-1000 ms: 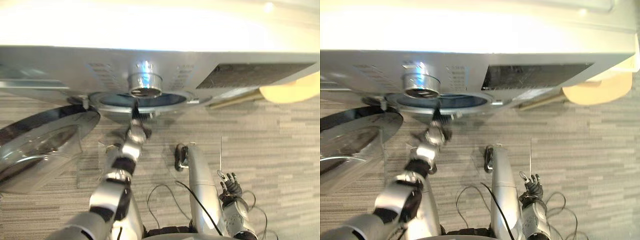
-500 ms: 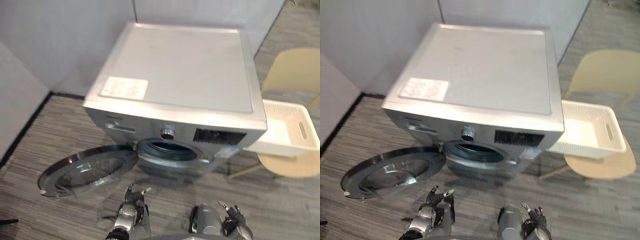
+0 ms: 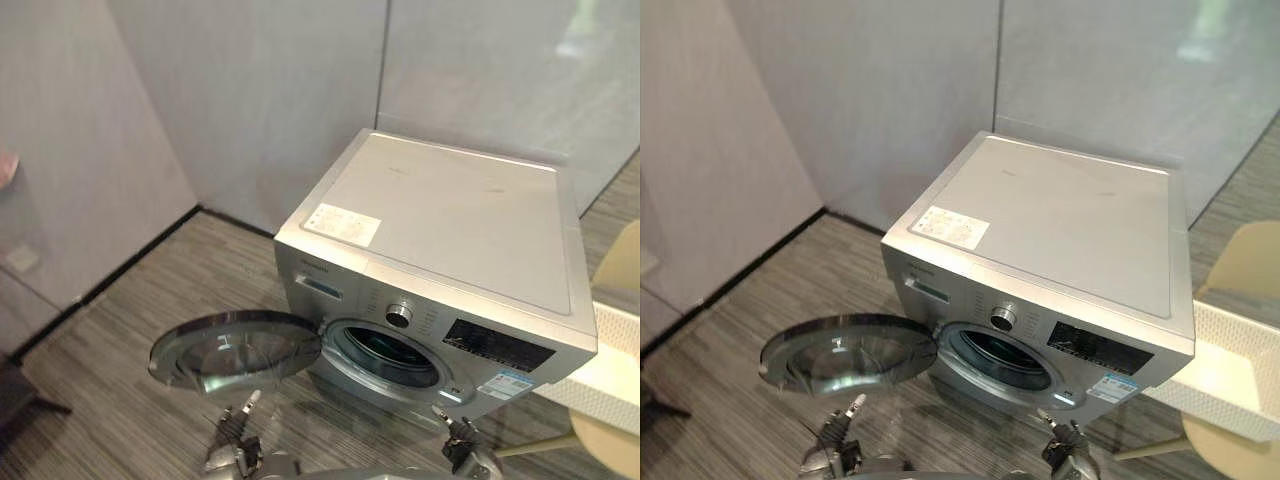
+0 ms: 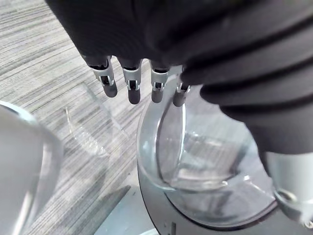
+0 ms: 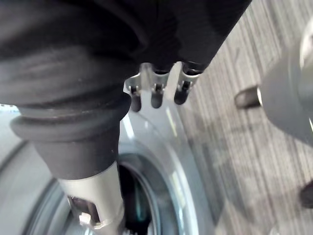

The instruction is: Pick up the laundry basket with both hands and put the clothes into the washing machine.

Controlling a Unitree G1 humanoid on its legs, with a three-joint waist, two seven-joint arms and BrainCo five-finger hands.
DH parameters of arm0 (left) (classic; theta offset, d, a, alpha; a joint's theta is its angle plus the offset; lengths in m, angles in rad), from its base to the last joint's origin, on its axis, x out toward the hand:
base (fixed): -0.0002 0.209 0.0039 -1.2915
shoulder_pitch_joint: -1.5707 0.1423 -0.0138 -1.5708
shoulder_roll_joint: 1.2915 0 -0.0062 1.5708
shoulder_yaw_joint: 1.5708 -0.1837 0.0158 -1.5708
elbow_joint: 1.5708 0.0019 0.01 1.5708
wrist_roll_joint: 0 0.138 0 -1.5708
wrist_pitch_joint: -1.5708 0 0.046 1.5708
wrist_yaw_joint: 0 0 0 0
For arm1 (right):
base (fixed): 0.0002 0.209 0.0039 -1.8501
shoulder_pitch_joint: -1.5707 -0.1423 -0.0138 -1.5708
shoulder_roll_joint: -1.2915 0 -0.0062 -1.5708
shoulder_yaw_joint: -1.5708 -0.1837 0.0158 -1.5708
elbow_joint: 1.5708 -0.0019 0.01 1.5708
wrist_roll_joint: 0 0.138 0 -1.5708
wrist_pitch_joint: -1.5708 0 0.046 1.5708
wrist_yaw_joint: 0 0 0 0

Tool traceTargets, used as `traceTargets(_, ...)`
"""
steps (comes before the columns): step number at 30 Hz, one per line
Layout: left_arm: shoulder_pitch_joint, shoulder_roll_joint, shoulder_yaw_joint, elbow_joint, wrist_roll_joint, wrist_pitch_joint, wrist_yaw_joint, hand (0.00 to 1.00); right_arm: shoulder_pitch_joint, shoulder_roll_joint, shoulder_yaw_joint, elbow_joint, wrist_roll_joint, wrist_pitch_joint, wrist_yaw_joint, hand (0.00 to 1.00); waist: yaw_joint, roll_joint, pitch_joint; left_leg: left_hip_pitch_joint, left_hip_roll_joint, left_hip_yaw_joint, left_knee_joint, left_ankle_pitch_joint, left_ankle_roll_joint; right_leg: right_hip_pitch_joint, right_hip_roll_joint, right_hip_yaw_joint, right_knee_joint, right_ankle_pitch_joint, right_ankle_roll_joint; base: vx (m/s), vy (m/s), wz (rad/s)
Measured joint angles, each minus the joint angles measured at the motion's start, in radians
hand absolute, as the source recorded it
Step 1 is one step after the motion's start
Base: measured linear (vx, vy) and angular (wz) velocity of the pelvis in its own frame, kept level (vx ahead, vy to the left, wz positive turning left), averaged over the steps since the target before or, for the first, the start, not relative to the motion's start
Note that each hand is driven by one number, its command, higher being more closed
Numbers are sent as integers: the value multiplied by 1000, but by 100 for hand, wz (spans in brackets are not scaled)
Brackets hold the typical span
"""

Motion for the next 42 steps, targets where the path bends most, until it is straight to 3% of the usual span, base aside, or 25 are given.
traceTargets(1,3,-9,-43,-1,0,0,6,0,2,-9,0,1,0,-1,-1,0,-16,23,-7,71,16,-59,-90,3,-60,-29,-14,-17,24,5,7,-73,250,50)
traceTargets(2,-11,-22,-74,-15,0,0,7,0,-3,-19,-4,12,-1,1,0,0,-27,40,-14,120,-25,-106,-229,-33,-120,-64,-29,-27,48,17,27,-90,282,63)
traceTargets(5,2,7,-211,-132,1,-5,7,0,1,17,-1,67,-4,15,-1,0,-28,4,6,133,-75,-116,-326,-45,-101,-57,-91,-58,40,70,42,-174,333,68)
traceTargets(10,39,44,-293,-282,7,-26,-18,0,10,18,6,67,-6,12,-3,0,-26,-2,3,133,-124,-174,-387,-52,-89,-24,-137,-121,1,128,68,-164,167,44)
traceTargets(11,41,51,-301,-282,14,-29,-23,0,8,18,13,65,-7,12,-4,0,-23,-5,6,143,-144,-173,-444,-31,-59,-39,-160,-123,-5,140,73,-206,93,18)
traceTargets(14,87,55,-325,-256,54,-27,-39,0,32,11,27,26,-12,12,-3,0,-23,-27,16,215,-204,-140,-605,47,-38,-59,-211,-94,-31,170,74,-220,79,-8)
traceTargets(17,100,60,-322,-204,87,-27,-38,0,46,-3,34,26,-32,16,1,0,-28,-37,21,231,-242,-105,-646,77,-13,-69,-239,-71,-62,197,70,-181,119,-25)
traceTargets(18,99,71,-317,-150,108,-26,-38,0,54,-4,32,26,-44,21,0,0,-34,-48,25,225,-253,-84,-666,89,4,-79,-236,-53,-78,199,36,-226,112,-33)
traceTargets(19,98,76,-313,-125,115,-26,-38,0,61,-1,32,24,-47,21,0,0,-36,-51,27,225,-258,-73,-674,91,7,-81,-225,-44,-94,178,-1,-213,126,-31)
traceTargets(20,90,79,-303,-98,122,-21,-39,0,69,-1,32,17,-50,20,2,0,-44,-37,32,219,-242,-68,-680,100,22,-82,-186,-35,-109,102,-81,-121,109,-23)
traceTargets(21,71,75,-279,-63,122,-19,-38,0,72,0,32,0,-50,18,3,0,-38,-2,46,223,-192,-39,-692,120,47,-107,-148,-4,-8,57,-103,-169,136,-22)
traceTargets(22,67,74,-220,-35,122,-13,-37,0,88,14,26,-10,-50,24,6,0,-41,-24,53,227,-179,-33,-686,124,45,-142,-123,63,219,49,-69,-162,101,-17)
traceTargets(23,68,79,-189,-26,122,-10,-37,0,99,28,18,-10,-50,27,6,0,-38,-34,54,222,-178,-32,-672,124,45,-149,-108,90,329,41,-56,-113,38,2)
traceTargets(24,71,95,-142,-26,117,-8,-38,0,127,61,-6,-8,-50,33,9,0,-31,-81,40,214,-183,-34,-655,122,50,-137,-68,131,469,40,-31,-18,-33,12)
traceTargets(25,73,102,-118,-14,117,-7,-38,0,139,76,-14,3,-51,35,15,0,-31,-108,31,206,-196,-37,-651,123,52,-111,-37,136,471,41,-8,0,0,0)
traceTargets(27,50,95,-87,28,120,-3,-40,0,134,70,-37,11,-51,35,29,0,-33,-104,26,206,-201,-24,-666,152,40,-108,-9,154,409,44,6,34,46,-23)
traceTargets(28,39,81,-76,58,120,4,-40,0,126,68,-47,11,-51,35,33,0,-40,-69,33,198,-192,-3,-678,169,46,-95,8,159,346,33,12,-2,8,-34)
traceTargets(31,30,70,-77,79,117,11,-39,0,110,46,-42,32,-51,37,41,0,-31,-42,6,165,-199,48,-697,171,48,-35,41,183,111,-5,24,-72,17,-53)
traceTargets(32,30,70,-77,80,112,11,-37,0,95,47,-31,38,-51,37,43,0,-16,-50,-5,154,-205,67,-711,170,40,-16,57,202,10,-10,34,-99,23,-72)
traceTargets(33,29,69,-79,80,109,11,-38,0,88,47,-24,39,-51,37,44,0,-14,-42,-3,146,-204,75,-713,171,38,-10,62,211,-31,-11,49,-59,-5,-54)
traceTargets(35,29,59,-89,80,102,9,-37,0,81,37,-13,39,-52,35,43,0,-13,-17,-13,128,-181,84,-715,182,24,-1,99,216,-133,46,51,-47,-25,-24)
traceTargets(40,25,59,-104,77,70,0,-34,0,79,36,35,39,-52,30,39,0,-9,-22,-13,124,-158,75,-705,196,16,14,129,208,-175,68,47,-3,-65,2)
traceTargets(42,20,65,-138,46,47,-1,-29,0,80,29,62,38,-52,21,35,0,-9,-19,-4,86,-157,64,-627,182,17,14,127,198,-167,63,44,29,-27,17)
